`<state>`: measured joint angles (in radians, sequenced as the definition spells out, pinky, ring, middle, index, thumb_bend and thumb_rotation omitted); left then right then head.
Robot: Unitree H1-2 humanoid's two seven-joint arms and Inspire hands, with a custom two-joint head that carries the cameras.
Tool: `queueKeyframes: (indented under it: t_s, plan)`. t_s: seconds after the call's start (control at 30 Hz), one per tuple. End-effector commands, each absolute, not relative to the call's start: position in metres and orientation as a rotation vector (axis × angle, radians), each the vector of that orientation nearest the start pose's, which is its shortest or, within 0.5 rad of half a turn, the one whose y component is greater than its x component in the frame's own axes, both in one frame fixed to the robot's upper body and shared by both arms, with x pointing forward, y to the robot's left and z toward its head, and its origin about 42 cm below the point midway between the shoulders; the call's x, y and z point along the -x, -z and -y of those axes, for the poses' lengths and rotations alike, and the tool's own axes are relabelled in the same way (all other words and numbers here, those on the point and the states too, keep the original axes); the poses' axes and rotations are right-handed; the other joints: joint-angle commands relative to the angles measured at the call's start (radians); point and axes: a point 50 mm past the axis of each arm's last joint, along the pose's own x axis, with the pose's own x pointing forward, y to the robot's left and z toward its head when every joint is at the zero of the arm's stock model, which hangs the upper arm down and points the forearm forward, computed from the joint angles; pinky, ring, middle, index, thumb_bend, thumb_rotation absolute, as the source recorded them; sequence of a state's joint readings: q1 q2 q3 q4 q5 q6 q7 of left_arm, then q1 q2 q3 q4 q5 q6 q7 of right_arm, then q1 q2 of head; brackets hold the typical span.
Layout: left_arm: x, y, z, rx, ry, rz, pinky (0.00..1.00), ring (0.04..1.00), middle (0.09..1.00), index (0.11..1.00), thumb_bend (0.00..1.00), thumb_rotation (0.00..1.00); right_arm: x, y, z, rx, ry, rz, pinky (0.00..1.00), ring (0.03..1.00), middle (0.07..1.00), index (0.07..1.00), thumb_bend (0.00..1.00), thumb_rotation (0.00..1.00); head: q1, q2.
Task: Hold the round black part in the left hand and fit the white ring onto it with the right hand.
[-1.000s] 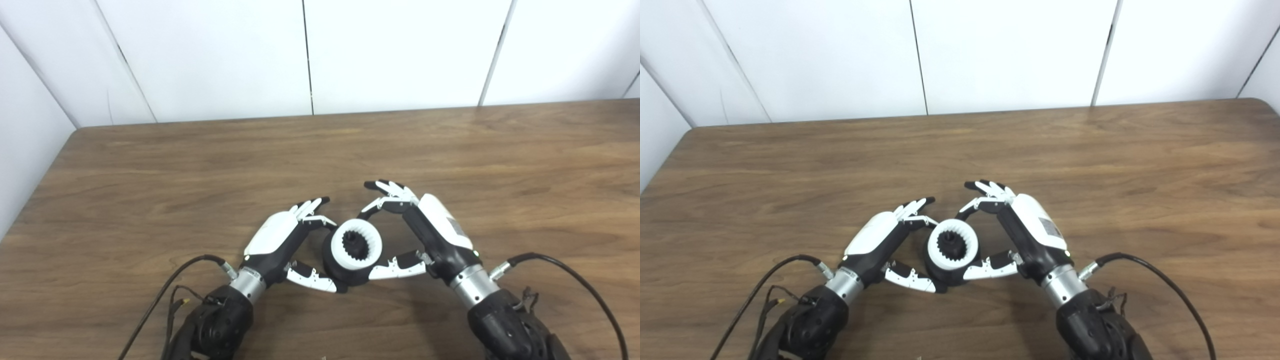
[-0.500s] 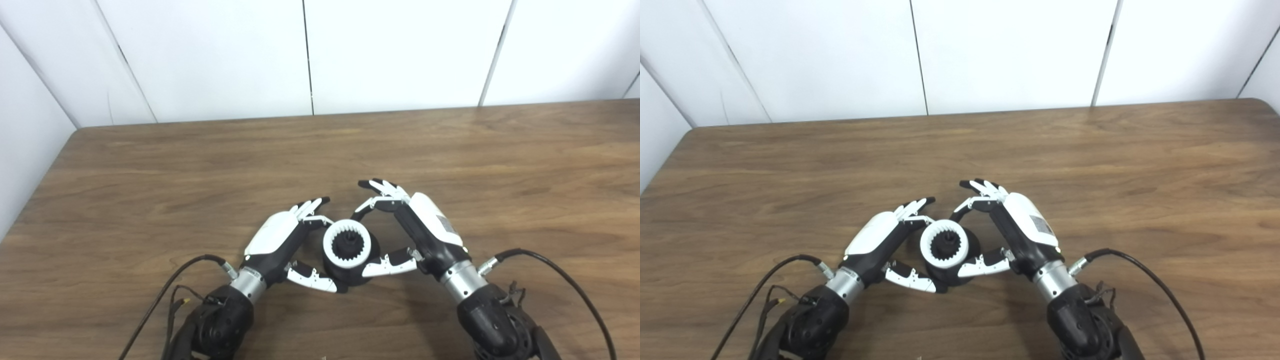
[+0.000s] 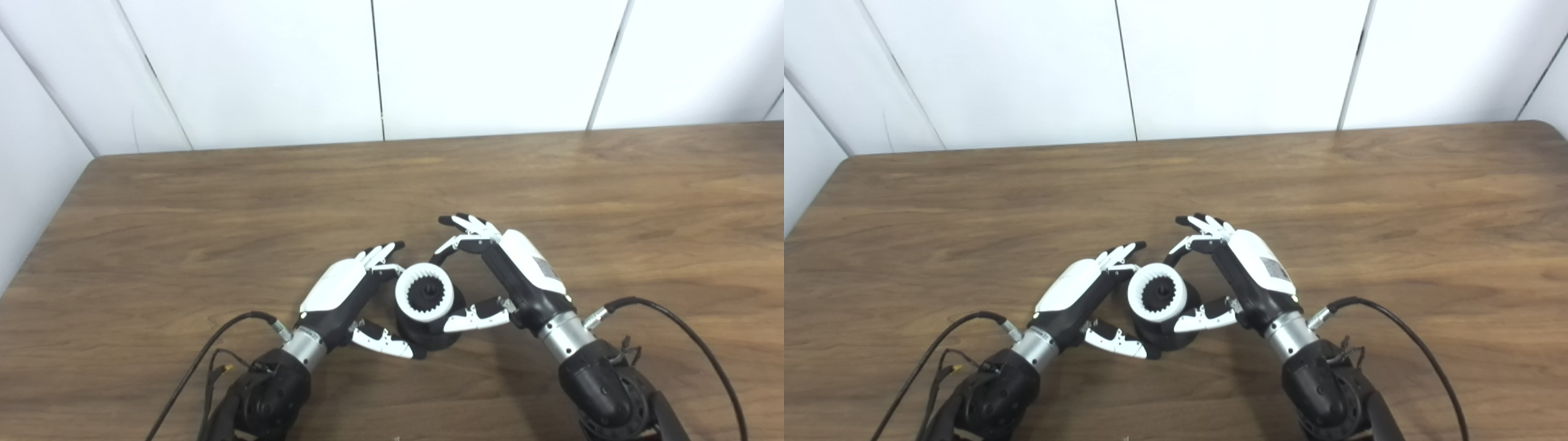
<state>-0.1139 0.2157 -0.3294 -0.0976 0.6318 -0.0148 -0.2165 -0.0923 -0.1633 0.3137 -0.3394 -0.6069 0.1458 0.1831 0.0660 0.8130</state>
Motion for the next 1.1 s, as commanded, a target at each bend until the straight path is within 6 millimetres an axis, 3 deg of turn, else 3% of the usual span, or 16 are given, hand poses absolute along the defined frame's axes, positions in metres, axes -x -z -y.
queueKeyframes:
  t_s: [0.0,0.53,0.57,0.6,0.7,0.83,1.07]
  plan:
    - [-0.3057,-0.1509,-0.1717,-0.874,0.487,0.276,1.0,1.0,1.0,0.64,0.96,0.35,-0.2914,-0.2061,0.1581,0.742,-0.323,0.365,1.0,0.958,0.905,0.492,0.52,0.15,-0.001,0.0]
    - [-0.3067,-0.1568,-0.1785,-0.9,0.488,0.257,1.0,1.0,1.0,0.649,0.96,0.36,-0.2887,-0.2045,0.1645,0.814,-0.368,0.292,1.0,0.987,0.943,0.497,0.52,0.16,-0.008,0.011]
    - [-0.3065,-0.1574,-0.1781,-0.901,0.488,0.256,1.0,1.0,1.0,0.649,0.96,0.36,-0.2883,-0.2047,0.1642,0.828,-0.381,0.279,0.99,0.995,0.959,0.63,0.73,0.24,-0.007,0.013]
    - [-0.3065,-0.1577,-0.1779,-0.901,0.489,0.255,1.0,1.0,1.0,0.649,0.96,0.36,-0.288,-0.2051,0.1639,0.844,-0.393,0.266,0.98,0.998,0.968,0.689,0.81,0.28,-0.007,0.014]
    - [-0.3068,-0.1574,-0.1773,-0.899,0.489,0.253,1.0,1.0,1.0,0.649,0.96,0.36,-0.2873,-0.2072,0.1633,0.872,-0.42,0.24,0.96,1.0,0.992,0.808,0.94,0.31,-0.007,0.014]
    - [-0.3066,-0.1576,-0.1765,-0.899,0.49,0.252,1.0,1.0,1.0,0.65,0.96,0.36,-0.2871,-0.2089,0.1639,0.883,-0.44,0.214,0.95,1.0,1.0,0.902,0.99,0.31,-0.006,0.017]
    - [-0.3064,-0.1569,-0.175,-0.892,0.489,0.256,1.0,1.0,1.0,0.648,0.96,0.36,-0.2862,-0.2103,0.1655,0.884,-0.448,0.206,0.95,1.0,1.0,0.989,1.0,0.33,-0.006,0.018]
